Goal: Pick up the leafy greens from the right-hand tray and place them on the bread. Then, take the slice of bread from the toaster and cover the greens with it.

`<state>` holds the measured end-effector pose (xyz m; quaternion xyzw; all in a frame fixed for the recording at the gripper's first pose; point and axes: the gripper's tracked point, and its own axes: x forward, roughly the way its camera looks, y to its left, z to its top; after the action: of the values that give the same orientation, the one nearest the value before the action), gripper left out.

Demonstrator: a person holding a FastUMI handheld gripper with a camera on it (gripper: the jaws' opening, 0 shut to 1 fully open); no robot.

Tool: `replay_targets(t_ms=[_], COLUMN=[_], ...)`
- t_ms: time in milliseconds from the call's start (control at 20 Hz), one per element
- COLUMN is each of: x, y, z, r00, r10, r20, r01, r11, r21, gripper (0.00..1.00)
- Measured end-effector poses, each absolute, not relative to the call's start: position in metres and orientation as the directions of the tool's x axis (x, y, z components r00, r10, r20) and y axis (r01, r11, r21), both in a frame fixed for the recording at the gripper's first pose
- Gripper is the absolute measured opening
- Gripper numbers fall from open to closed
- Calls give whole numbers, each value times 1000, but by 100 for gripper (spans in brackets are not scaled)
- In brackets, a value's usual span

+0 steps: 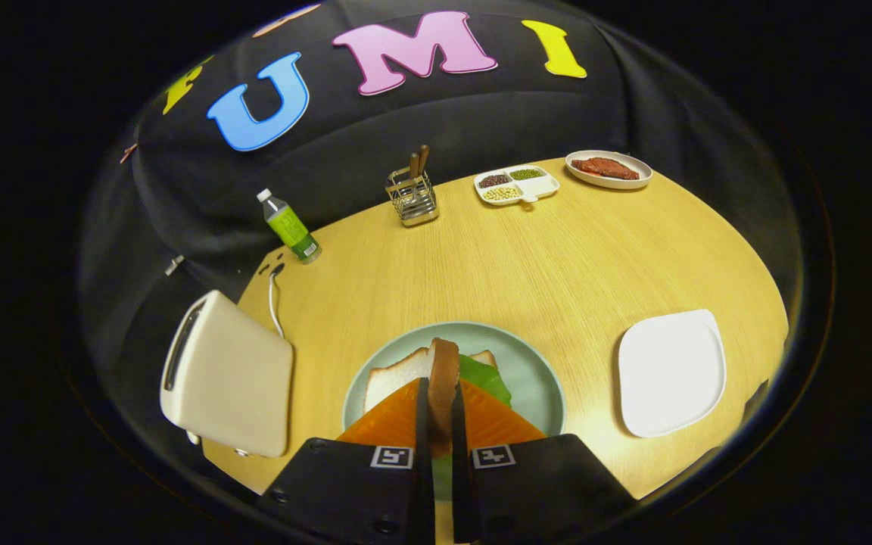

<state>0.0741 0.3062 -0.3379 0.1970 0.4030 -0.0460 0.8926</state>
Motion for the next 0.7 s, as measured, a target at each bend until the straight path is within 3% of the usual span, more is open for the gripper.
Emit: replay_targets(t_ms=[200,300,500,650,700], x=[79,76,70,72,73], y=[303,299,278,268,265], z=[-355,-362,-373,-369,-366], r00=[651,637,607,617,625], r10=[52,53,-18,-56,-62], r20=[-757,-769,-795,-785,-778], r01=[199,171,148,119,113], r11=[951,963,985,993,994], r21=[237,208,91,23,11], gripper=[14,22,55,71,84])
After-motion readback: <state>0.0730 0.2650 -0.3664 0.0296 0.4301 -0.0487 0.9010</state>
